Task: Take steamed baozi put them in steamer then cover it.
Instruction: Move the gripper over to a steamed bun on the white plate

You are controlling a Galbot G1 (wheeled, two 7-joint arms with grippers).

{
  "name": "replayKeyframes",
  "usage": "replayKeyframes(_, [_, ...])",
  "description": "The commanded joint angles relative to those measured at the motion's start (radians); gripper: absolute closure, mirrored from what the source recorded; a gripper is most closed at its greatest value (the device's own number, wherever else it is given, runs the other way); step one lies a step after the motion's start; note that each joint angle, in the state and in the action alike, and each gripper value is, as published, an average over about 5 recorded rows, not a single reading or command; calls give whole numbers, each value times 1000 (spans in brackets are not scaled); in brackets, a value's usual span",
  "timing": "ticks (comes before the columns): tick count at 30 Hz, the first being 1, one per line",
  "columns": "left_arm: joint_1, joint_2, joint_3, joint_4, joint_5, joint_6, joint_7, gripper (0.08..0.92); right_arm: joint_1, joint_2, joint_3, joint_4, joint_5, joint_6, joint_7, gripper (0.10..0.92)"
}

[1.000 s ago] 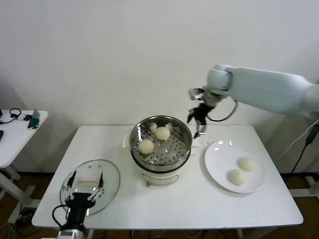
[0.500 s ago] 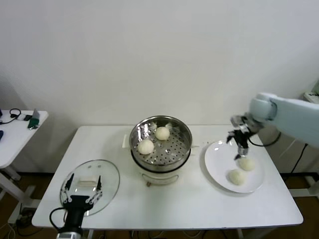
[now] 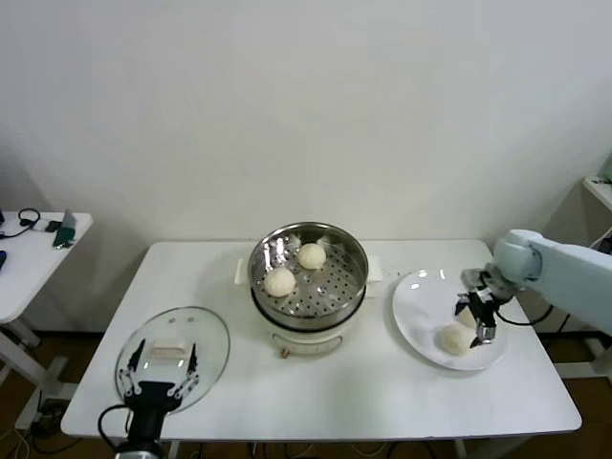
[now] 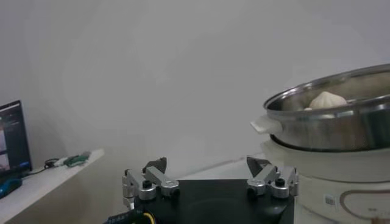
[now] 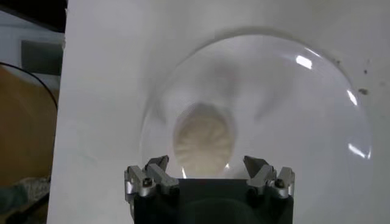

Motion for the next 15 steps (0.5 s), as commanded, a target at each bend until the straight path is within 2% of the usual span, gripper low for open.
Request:
replayKeyframes(1, [5,-1,-4,4,6,-4,-1,177,-100,32,75,-43,-47,5,5,203])
replayKeyframes(15, [7,-3,-3,9,6,-7,-1,177,-109,62,84,-87,-63,21,-2,203])
